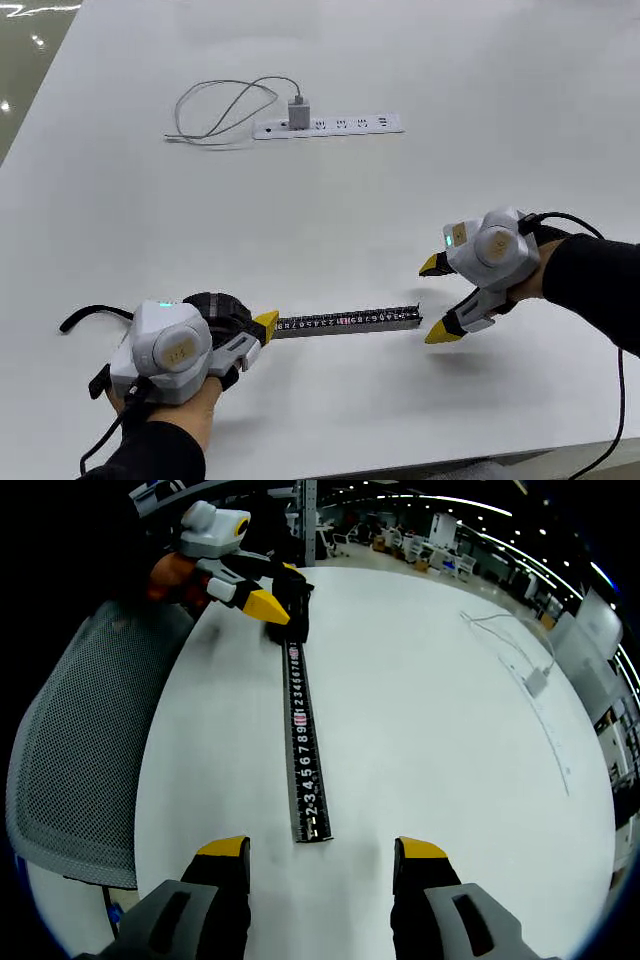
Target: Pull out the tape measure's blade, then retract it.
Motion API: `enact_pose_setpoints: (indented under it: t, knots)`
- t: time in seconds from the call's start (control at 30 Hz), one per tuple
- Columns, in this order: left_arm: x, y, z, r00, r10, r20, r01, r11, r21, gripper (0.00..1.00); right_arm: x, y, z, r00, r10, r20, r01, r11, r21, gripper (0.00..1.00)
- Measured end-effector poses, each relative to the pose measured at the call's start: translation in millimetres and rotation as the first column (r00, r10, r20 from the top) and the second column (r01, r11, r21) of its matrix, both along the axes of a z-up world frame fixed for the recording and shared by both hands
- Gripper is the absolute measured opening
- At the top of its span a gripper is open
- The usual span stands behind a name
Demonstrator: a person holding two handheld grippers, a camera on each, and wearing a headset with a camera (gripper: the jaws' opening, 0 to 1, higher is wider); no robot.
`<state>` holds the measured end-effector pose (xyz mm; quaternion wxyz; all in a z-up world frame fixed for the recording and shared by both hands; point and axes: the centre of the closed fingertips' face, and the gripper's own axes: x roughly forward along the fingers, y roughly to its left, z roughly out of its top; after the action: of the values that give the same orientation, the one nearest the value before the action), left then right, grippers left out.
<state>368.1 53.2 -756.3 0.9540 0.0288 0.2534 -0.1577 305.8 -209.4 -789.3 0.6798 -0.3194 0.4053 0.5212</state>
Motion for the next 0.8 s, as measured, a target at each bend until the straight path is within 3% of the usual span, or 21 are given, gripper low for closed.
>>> enact_pose_setpoints:
  t: [0.5, 0.8]
  knots:
    - [0.0, -0.7, -2.3, 1.0, 0.002, -0.007, -0.002, 1.0, -0.009, 0.99, 1.3, 8.3, -7.5, 0.999, 0.038, -0.002, -0.038, 0.999, -0.016, 0.25]
    - [1.1, -1.4, -1.7, 1.0, -0.001, 0.003, 0.001, 1.0, -0.006, 0.99, -0.6, 9.7, -10.6, 0.999, 0.045, -0.008, -0.045, 0.999, -0.024, 0.19]
